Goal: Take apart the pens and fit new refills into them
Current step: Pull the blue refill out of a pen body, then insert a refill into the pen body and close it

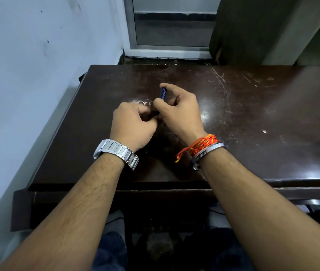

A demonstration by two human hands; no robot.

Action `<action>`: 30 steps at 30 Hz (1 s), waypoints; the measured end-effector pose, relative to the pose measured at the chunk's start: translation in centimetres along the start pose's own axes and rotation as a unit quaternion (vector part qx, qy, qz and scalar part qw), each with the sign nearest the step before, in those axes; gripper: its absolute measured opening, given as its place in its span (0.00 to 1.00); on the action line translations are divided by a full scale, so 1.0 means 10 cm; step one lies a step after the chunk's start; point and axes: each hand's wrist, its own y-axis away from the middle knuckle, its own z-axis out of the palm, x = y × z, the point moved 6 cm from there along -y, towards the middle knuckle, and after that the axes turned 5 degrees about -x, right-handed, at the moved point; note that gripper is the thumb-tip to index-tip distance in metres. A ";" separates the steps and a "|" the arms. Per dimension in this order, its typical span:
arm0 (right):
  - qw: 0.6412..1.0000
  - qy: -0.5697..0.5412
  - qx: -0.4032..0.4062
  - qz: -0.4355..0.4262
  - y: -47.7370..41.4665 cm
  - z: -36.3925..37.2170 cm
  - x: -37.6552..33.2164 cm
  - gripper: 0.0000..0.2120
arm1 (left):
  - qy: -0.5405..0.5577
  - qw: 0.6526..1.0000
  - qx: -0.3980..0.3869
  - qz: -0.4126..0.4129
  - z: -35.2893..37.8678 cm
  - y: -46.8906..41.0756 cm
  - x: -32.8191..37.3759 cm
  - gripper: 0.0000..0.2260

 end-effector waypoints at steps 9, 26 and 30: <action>0.996 -0.006 -0.027 0.090 0.06 0.07 0.16 0.10 | 0.057 0.997 0.030 -0.046 0.00 -0.02 -0.03 0.02; 0.974 0.189 0.028 0.124 0.00 -0.51 0.21 0.07 | -0.020 0.986 0.057 -0.156 -0.09 -0.02 -0.19 0.11; 0.969 0.217 0.036 0.113 0.01 -0.48 0.21 0.05 | -0.051 0.983 0.008 -0.178 -0.04 -0.01 -0.24 0.12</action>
